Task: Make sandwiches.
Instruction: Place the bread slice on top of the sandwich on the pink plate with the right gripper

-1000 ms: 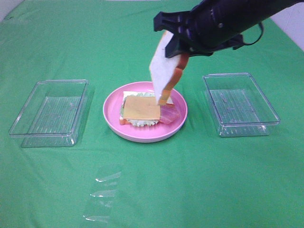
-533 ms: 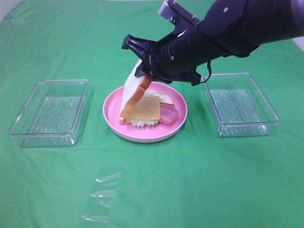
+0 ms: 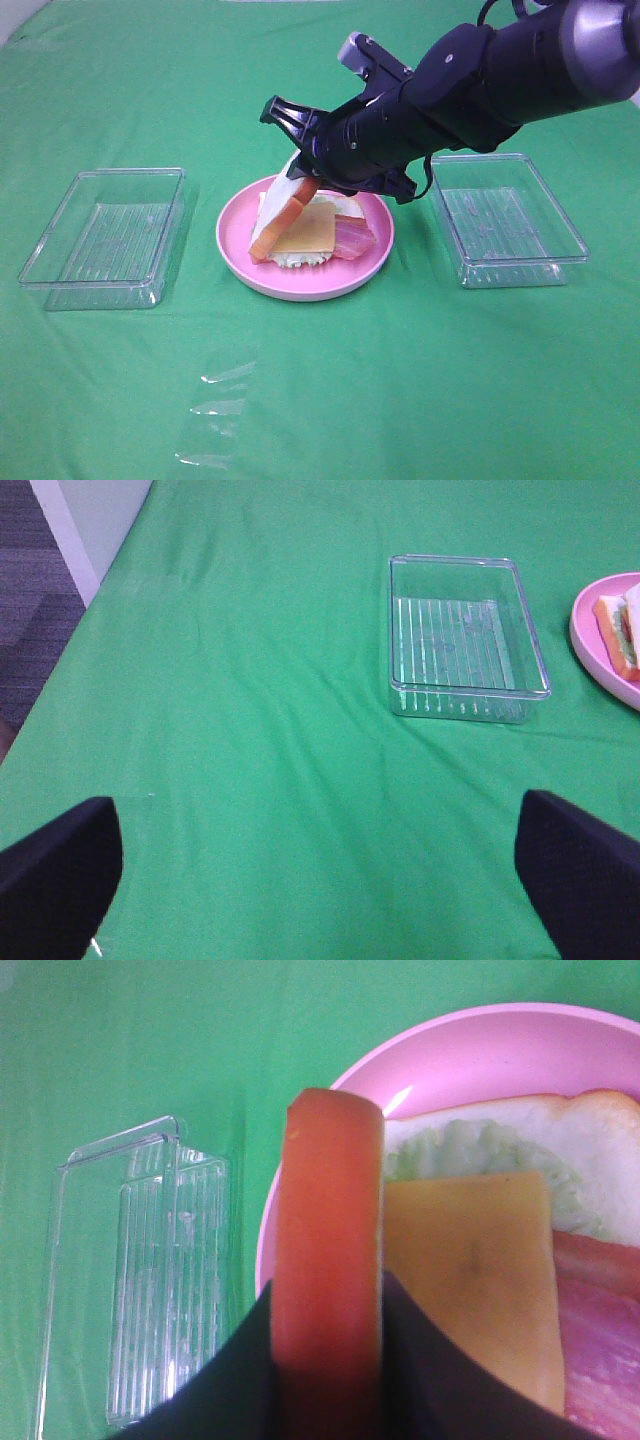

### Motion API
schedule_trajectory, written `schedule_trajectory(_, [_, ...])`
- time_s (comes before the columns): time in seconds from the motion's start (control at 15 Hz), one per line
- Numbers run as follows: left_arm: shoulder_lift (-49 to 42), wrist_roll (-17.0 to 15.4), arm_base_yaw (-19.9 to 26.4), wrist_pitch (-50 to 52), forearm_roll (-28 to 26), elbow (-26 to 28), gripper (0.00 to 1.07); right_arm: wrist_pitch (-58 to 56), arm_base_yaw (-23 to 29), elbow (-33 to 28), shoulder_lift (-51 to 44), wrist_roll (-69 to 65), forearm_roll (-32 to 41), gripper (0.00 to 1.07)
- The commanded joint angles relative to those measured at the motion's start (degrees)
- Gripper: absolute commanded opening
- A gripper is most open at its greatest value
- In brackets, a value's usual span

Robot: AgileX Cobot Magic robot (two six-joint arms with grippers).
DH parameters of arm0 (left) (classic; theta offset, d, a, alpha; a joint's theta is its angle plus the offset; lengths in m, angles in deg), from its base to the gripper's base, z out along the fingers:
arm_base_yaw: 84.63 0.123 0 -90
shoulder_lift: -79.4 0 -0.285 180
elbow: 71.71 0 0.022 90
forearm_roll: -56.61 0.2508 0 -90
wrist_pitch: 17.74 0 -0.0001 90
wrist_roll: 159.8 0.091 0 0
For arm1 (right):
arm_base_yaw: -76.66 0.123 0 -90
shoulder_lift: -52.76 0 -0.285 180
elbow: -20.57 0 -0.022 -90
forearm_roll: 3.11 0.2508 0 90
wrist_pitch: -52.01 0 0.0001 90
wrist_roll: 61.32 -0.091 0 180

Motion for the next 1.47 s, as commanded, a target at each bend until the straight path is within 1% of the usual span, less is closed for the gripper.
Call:
schedule_trajectory(0.07, [-1.1, 0.1, 0.1, 0.2, -0.3, -0.1, 1.00, 0.2, -0.1, 0.2, 0.6, 3.0, -1.0, 0.29])
schedule_trajectory(0.2, [-1.1, 0.1, 0.1, 0.2, -0.3, -0.1, 1.00, 0.2, -0.1, 0.2, 0.6, 7.3, -1.0, 0.66])
schedule_trajectory(0.27, [-1.1, 0.1, 0.1, 0.2, -0.3, -0.1, 1.00, 0.2, -0.1, 0.2, 0.6, 10.4, -1.1, 0.81])
schedule_trajectory(0.33, [-1.1, 0.1, 0.1, 0.2, -0.3, -0.1, 1.00, -0.1, -0.1, 0.2, 0.5, 13.3, -1.1, 0.85])
schedule_trajectory(0.47, [-1.1, 0.1, 0.1, 0.2, -0.3, -0.1, 1.00, -1.4, -0.2, 0.2, 0.2, 17.0, -1.1, 0.85])
schedule_trajectory(0.67, [-1.1, 0.1, 0.1, 0.2, -0.3, -0.1, 1.00, -3.2, -0.3, 0.2, -0.3, 18.4, -6.4, 0.85])
schedule_trajectory(0.8, [-1.1, 0.1, 0.1, 0.2, -0.3, -0.1, 1.00, -5.1, -1.8, 0.2, -0.3, 17.0, -8.2, 0.85])
schedule_trajectory(0.93, [-1.1, 0.1, 0.1, 0.2, -0.3, -0.1, 1.00, -8.3, -4.4, 0.2, -0.3, 14.7, -8.4, 0.85])
schedule_trajectory(1.07, [-1.1, 0.1, 0.1, 0.2, -0.3, -0.1, 1.00, -13.7, -7.4, 0.2, -0.3, 14.5, -8.8, 0.85])
schedule_trajectory(1.13, [-1.1, 0.1, 0.1, 0.2, -0.3, -0.1, 1.00, -15.2, -7.6, 0.2, -0.3, 14.6, -9.6, 0.85])
schedule_trajectory(1.2, [-1.1, 0.1, 0.1, 0.2, -0.3, -0.1, 1.00, -16.2, -7.6, 0.2, -0.5, 13.9, -11.7, 0.85])
schedule_trajectory(1.27, [-1.1, 0.1, 0.1, 0.2, -0.3, -0.1, 1.00, -17.6, -7.6, 1.0, -0.6, 9.3, -18.4, 0.85])
schedule_trajectory(1.33, [-1.1, 0.1, 0.1, 0.2, -0.3, -0.1, 1.00, -18.4, -7.8, 1.7, -0.6, 7.2, -21.3, 0.85])
schedule_trajectory(1.47, [-1.1, 0.1, 0.1, 0.2, -0.3, -0.1, 1.00, -24.2, -8.3, 5.7, -0.6, -2.6, -33.1, 0.85])
